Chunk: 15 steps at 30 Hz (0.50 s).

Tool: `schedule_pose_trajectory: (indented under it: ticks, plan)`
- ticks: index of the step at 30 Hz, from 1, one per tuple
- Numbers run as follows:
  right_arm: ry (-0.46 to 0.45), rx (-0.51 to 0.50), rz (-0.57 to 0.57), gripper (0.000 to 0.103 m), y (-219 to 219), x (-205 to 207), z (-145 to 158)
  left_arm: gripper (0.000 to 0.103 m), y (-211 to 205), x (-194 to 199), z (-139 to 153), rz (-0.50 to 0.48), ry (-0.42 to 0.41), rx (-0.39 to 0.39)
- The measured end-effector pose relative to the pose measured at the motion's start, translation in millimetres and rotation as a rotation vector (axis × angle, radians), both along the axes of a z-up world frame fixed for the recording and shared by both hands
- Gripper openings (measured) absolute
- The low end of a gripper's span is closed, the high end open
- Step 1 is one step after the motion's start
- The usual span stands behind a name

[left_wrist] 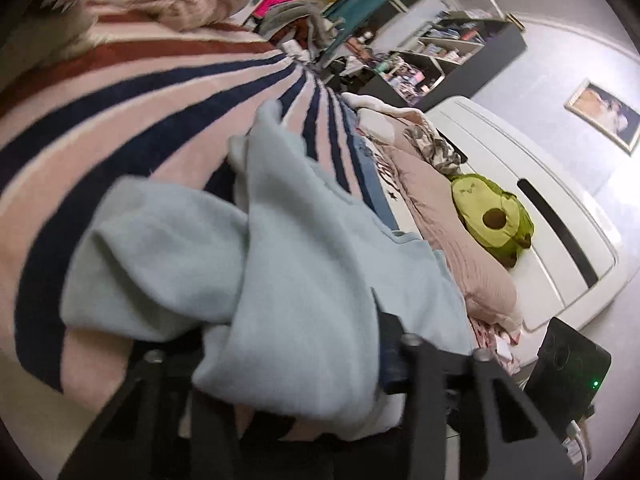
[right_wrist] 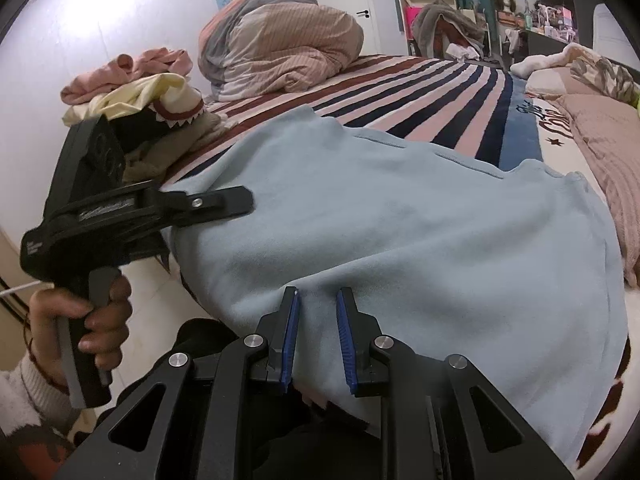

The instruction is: Fold small clothes

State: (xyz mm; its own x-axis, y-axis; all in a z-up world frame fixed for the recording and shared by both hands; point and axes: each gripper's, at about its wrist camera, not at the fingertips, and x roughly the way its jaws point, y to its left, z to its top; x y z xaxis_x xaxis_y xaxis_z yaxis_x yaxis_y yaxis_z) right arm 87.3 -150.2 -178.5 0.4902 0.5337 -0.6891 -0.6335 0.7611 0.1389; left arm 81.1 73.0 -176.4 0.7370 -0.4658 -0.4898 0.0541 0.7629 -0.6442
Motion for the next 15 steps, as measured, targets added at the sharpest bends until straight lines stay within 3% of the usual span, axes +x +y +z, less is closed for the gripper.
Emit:
schedule_pose_trajectory:
  ticks: [2, 9, 15]
  plan:
    - [-0.003, 0.001, 0.002, 0.014, 2, -1, 0, 0.025, -6, 1, 12, -0.022, -0.038, 0.050]
    - [0.033, 0.076, 0.020, 0.014, -10, -1, -6, 0.021, -51, 2, 60, -0.143, -0.168, 0.162]
    - [0.005, 0.166, -0.055, 0.015, -60, -5, 7, 0.021, -111, 9, 87, -0.257, -0.231, 0.259]
